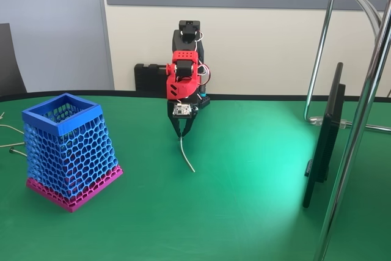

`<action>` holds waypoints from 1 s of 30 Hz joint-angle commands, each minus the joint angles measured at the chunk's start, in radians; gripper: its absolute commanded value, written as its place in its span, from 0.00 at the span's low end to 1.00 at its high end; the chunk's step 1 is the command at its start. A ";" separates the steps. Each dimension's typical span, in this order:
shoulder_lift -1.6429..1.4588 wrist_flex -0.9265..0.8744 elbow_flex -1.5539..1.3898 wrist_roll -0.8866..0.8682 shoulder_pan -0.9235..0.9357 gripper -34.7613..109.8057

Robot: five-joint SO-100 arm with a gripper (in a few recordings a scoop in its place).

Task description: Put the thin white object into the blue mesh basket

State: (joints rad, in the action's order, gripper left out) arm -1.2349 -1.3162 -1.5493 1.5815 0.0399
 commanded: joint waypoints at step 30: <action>0.067 -0.044 0.057 -0.005 0.008 0.32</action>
State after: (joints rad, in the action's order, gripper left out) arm -1.1520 -1.3560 -1.4956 1.5785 0.0399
